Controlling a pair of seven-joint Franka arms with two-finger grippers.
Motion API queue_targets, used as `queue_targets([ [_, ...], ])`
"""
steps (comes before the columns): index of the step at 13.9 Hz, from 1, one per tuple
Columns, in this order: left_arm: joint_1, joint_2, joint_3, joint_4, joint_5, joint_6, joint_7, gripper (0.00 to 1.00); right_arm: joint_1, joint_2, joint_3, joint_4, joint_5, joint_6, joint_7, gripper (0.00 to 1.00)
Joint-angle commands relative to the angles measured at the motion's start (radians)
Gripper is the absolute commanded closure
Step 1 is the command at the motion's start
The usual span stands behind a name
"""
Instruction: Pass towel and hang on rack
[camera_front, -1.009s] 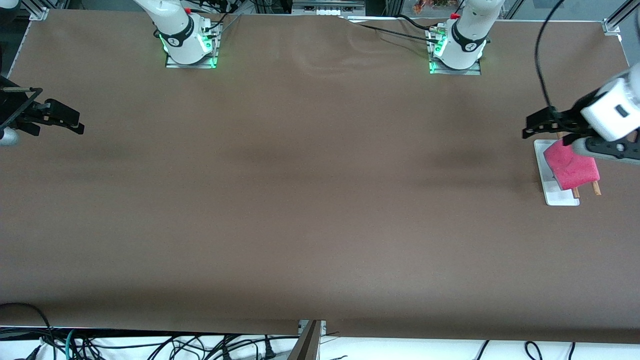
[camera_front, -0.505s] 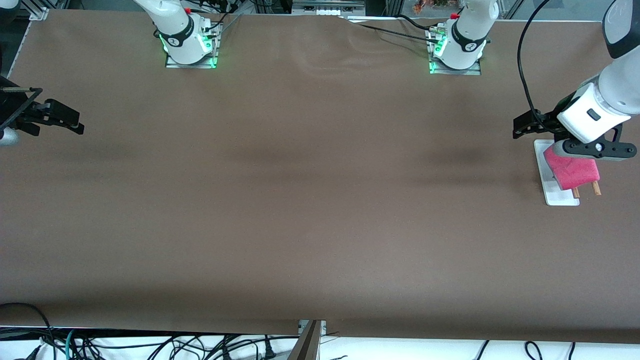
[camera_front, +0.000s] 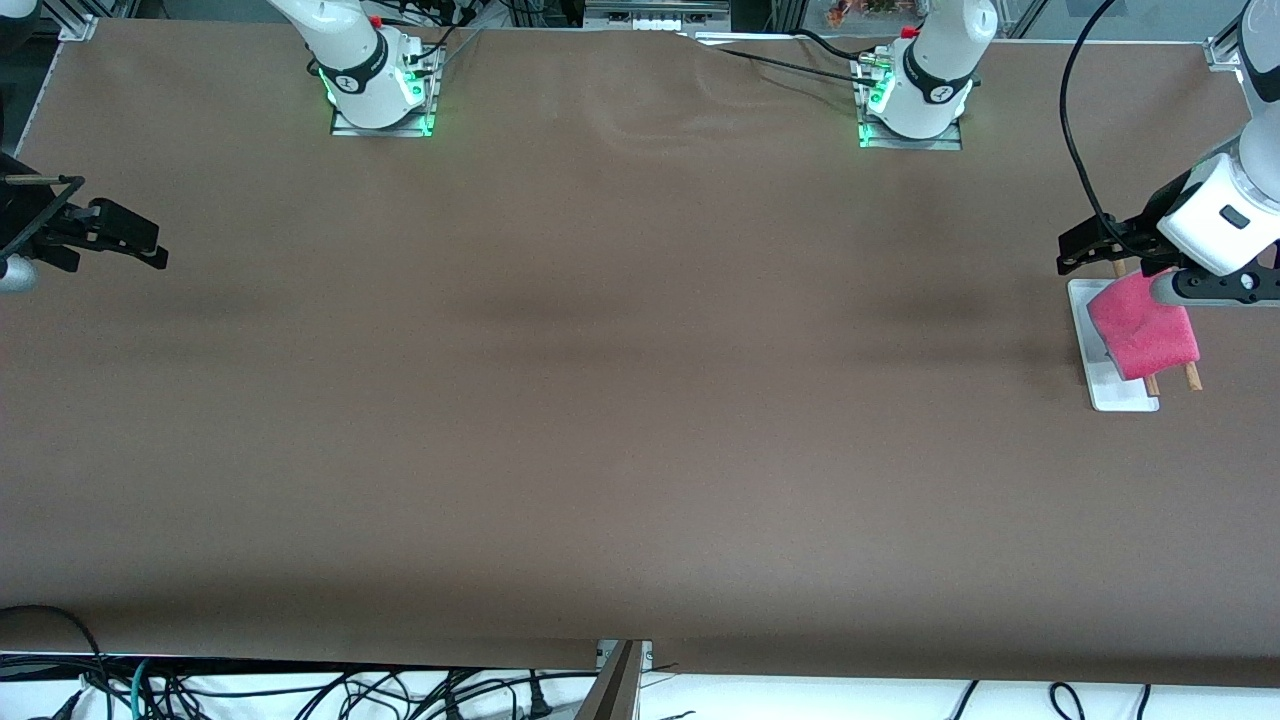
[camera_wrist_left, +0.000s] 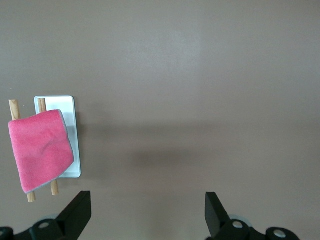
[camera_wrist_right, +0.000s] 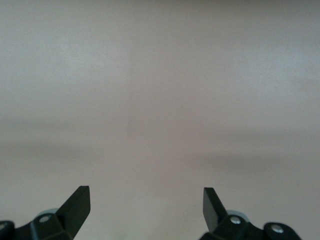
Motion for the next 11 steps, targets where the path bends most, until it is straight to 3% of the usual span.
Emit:
queue_targets([
  [1, -0.014, -0.01, 0.017, 0.004, -0.018, 0.02, 0.001, 0.0, -0.008, 0.007, 0.005, 0.013, -0.007, 0.0, -0.019, 0.0],
  [11, -0.009, 0.042, 0.02, 0.069, -0.021, 0.036, 0.015, 0.0, -0.008, 0.007, 0.005, 0.013, -0.007, 0.0, -0.019, 0.0],
])
